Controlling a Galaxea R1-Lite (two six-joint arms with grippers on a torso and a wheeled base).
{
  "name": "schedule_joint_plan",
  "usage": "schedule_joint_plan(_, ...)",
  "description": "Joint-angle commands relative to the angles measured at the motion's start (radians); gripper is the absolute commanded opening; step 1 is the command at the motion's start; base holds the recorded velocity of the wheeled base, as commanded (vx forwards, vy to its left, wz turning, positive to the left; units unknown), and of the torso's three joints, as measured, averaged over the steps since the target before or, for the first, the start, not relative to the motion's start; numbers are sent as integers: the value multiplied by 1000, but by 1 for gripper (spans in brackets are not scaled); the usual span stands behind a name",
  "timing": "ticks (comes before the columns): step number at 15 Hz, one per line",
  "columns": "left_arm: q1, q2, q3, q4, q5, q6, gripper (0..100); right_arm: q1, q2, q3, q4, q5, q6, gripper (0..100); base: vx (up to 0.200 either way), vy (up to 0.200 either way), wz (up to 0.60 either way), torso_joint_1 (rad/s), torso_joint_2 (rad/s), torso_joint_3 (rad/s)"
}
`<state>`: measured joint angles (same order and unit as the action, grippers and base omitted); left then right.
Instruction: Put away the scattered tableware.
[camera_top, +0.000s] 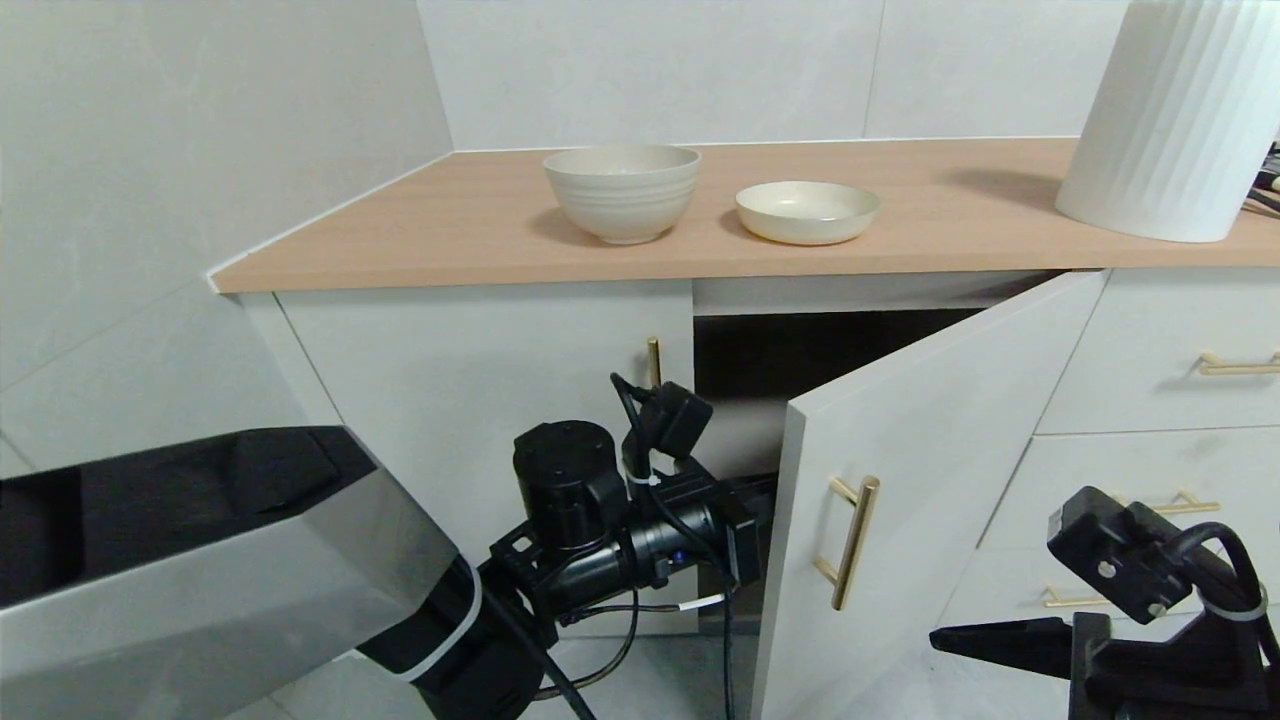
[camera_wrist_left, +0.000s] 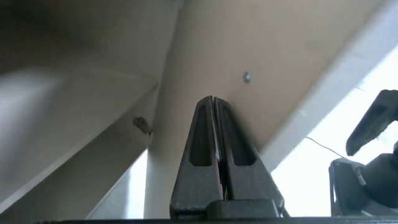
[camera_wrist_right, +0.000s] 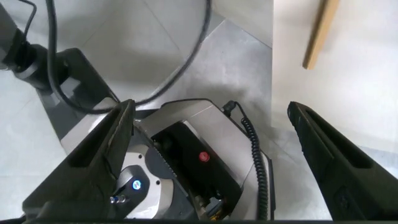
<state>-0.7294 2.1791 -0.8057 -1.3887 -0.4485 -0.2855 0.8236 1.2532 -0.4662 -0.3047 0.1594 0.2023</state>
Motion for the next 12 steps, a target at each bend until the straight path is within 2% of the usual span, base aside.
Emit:
schedule_joint_plan(1,1,22,-27,4,1,0,0,5,3,0,1,0,0,100,0,0,0,0,0,0)
schedule_joint_plan(5,-1,31,-44,7,1,0,0,20,11,3,2,14,0,100,0,0,0,0,0,0)
schedule_joint_plan(11,-15,44,-98,42,-1,-6,0,38,11,11,4,20,0,100,-200,0,0,3,6,1)
schedule_joint_plan(12,-19,57,-102,45,-1,-6,0,40,11,11,4,20,0,100,0,0,0,0,0,0)
